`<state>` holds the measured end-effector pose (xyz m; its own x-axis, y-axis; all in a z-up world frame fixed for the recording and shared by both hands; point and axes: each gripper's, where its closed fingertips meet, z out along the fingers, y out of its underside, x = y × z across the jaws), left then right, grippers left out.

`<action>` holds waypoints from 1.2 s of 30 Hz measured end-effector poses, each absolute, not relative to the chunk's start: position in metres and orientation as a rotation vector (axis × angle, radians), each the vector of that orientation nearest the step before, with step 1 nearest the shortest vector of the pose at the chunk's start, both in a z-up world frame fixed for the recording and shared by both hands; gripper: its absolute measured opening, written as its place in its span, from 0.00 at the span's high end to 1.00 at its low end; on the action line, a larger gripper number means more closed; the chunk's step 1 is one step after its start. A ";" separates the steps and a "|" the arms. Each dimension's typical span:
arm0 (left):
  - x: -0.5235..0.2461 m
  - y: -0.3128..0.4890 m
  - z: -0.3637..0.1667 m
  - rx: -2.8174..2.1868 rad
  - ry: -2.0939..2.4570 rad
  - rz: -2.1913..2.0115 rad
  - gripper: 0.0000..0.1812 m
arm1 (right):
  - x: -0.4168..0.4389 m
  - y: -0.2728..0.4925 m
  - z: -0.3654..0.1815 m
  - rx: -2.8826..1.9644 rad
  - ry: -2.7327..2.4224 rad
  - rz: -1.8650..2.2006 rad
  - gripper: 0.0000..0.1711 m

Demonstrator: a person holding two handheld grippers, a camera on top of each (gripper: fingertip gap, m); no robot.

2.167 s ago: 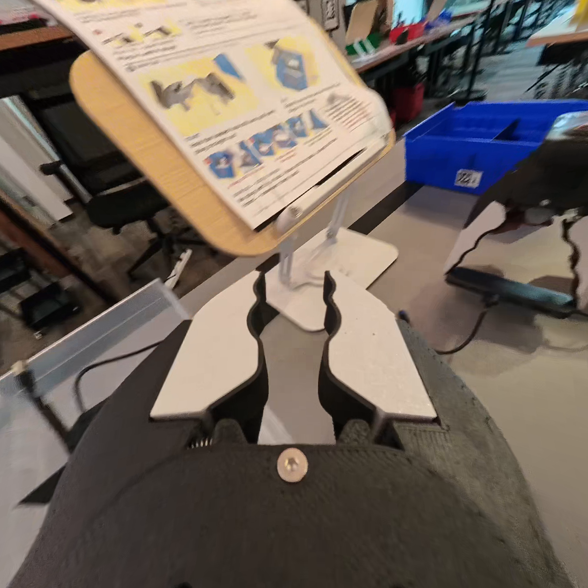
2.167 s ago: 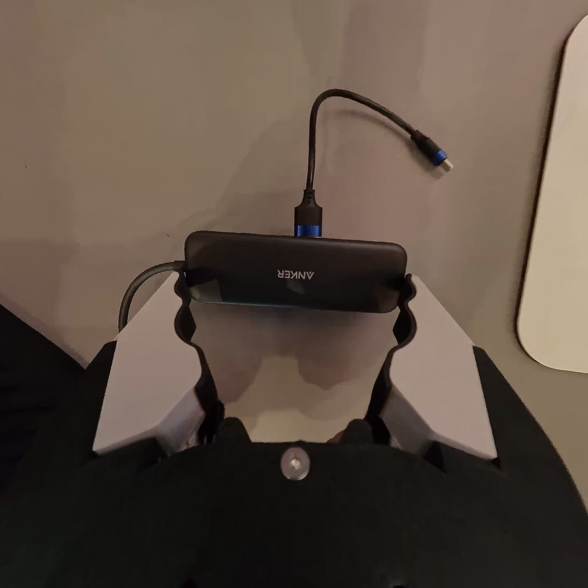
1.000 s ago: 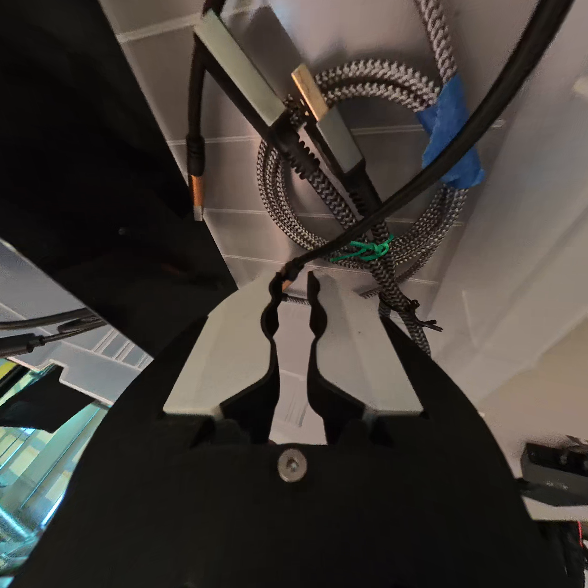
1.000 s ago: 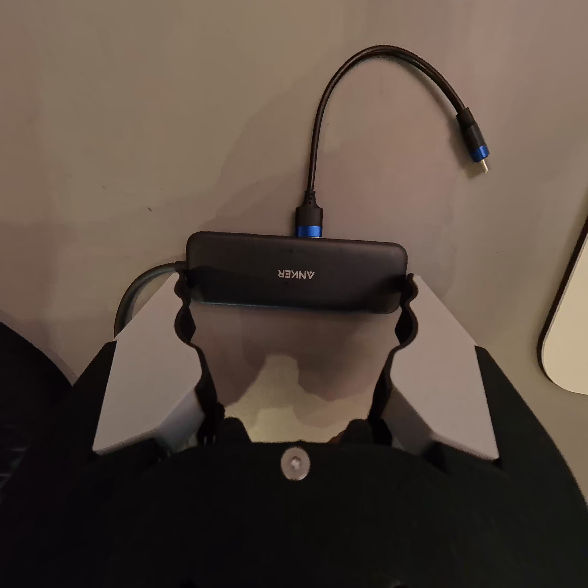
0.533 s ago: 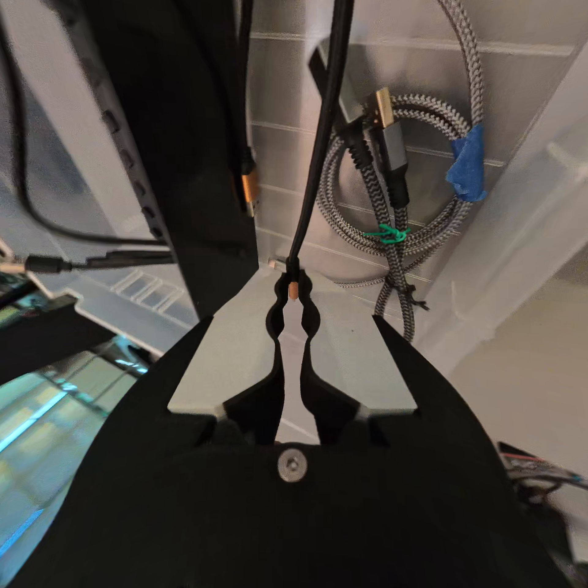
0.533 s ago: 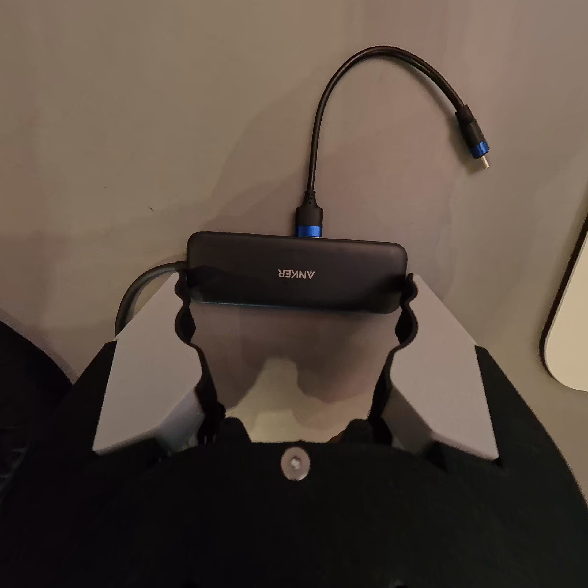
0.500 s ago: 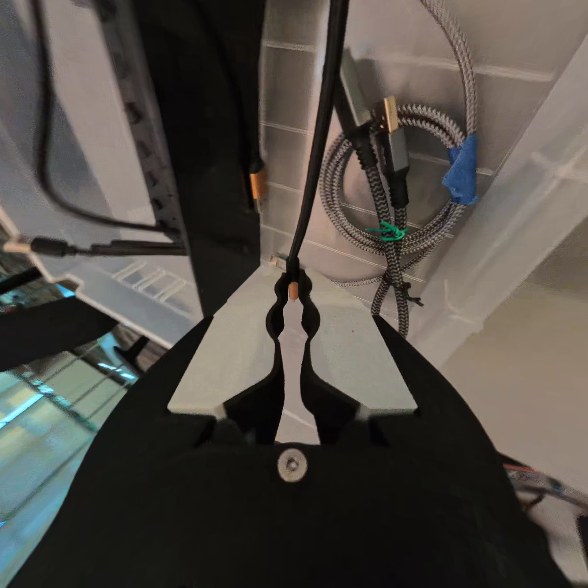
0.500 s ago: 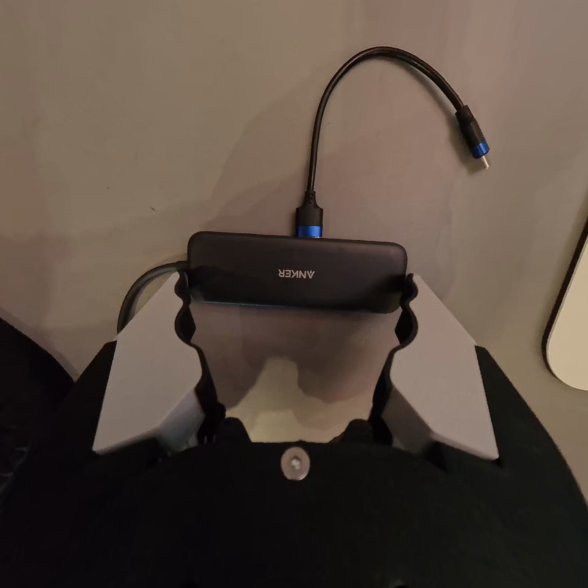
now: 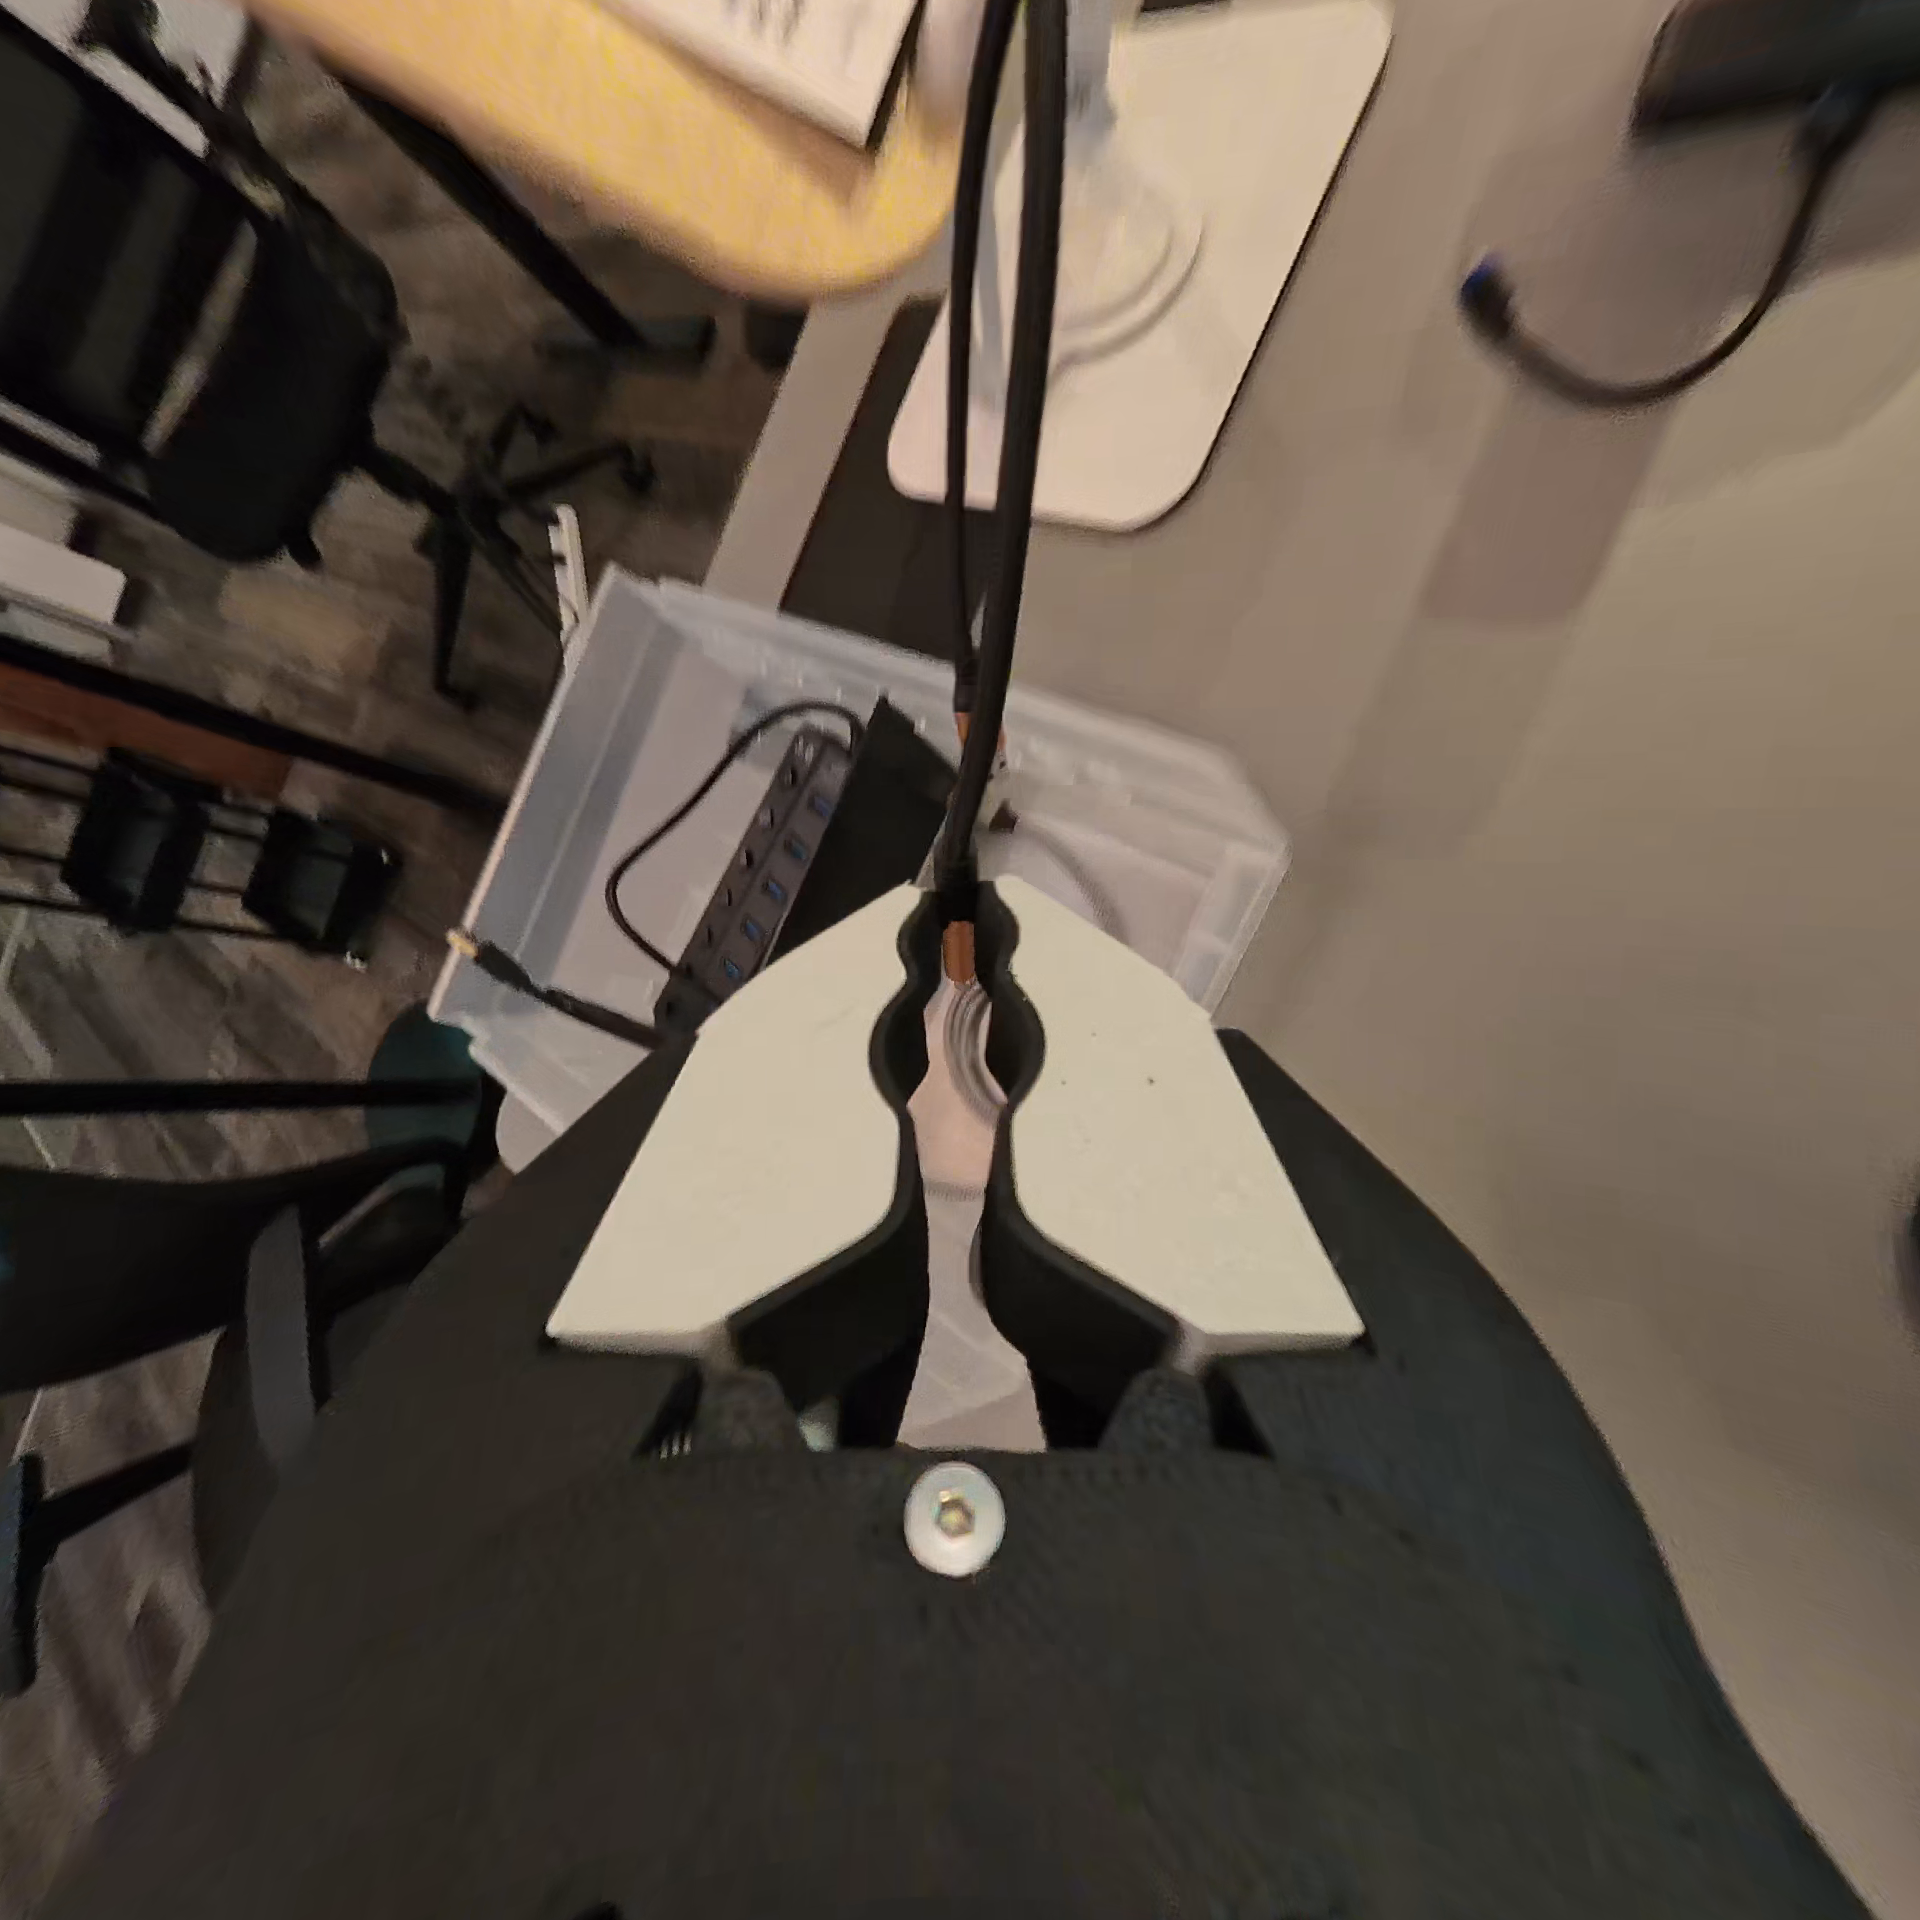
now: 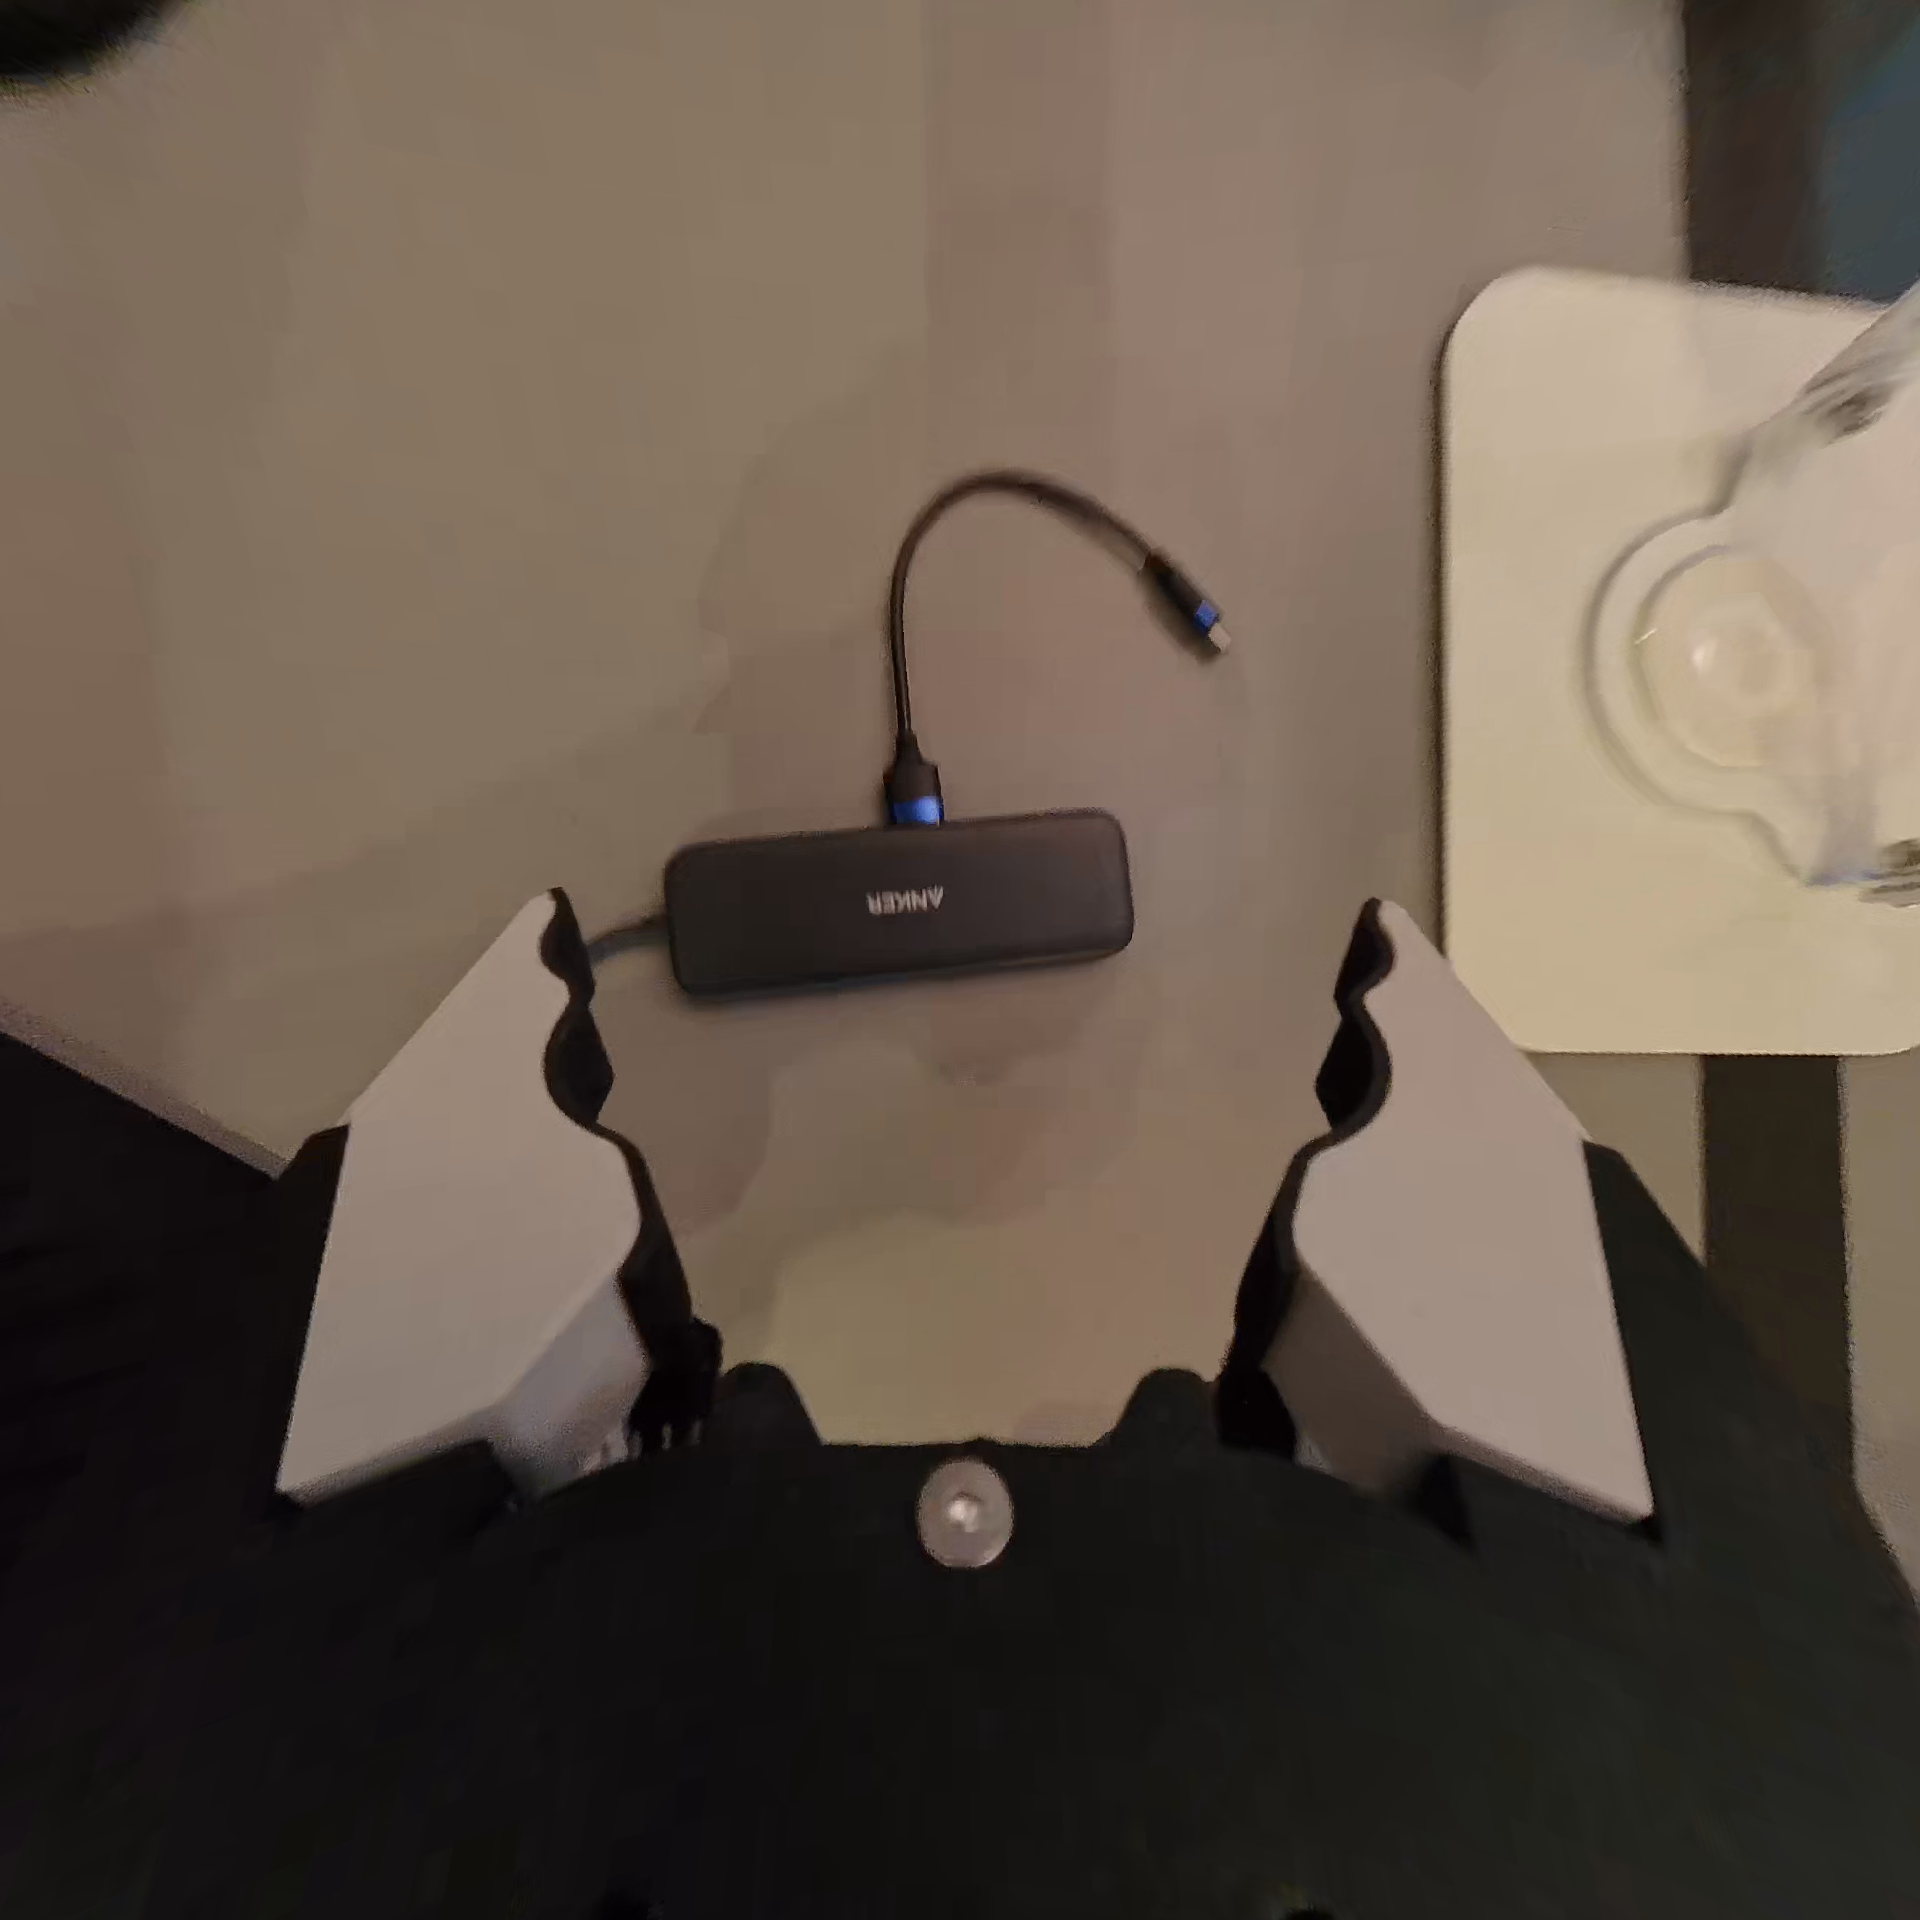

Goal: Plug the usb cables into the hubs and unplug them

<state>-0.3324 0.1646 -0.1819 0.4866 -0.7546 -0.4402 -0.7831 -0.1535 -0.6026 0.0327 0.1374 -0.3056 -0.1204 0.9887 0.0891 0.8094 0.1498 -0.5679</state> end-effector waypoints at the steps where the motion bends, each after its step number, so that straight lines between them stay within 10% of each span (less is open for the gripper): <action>1: -0.324 0.160 -0.172 -1.880 1.268 0.030 0.97 | 0.030 0.137 -0.292 -1.685 -1.937 0.566 0.23; 12: -0.182 0.113 -0.115 -1.560 1.176 -0.194 0.97 | -0.001 0.103 -0.188 -1.432 -1.519 0.597 0.57; 36: -0.049 0.066 -0.150 -1.478 1.249 -0.437 0.97 | 0.024 0.099 -0.168 -1.350 -1.089 0.427 0.98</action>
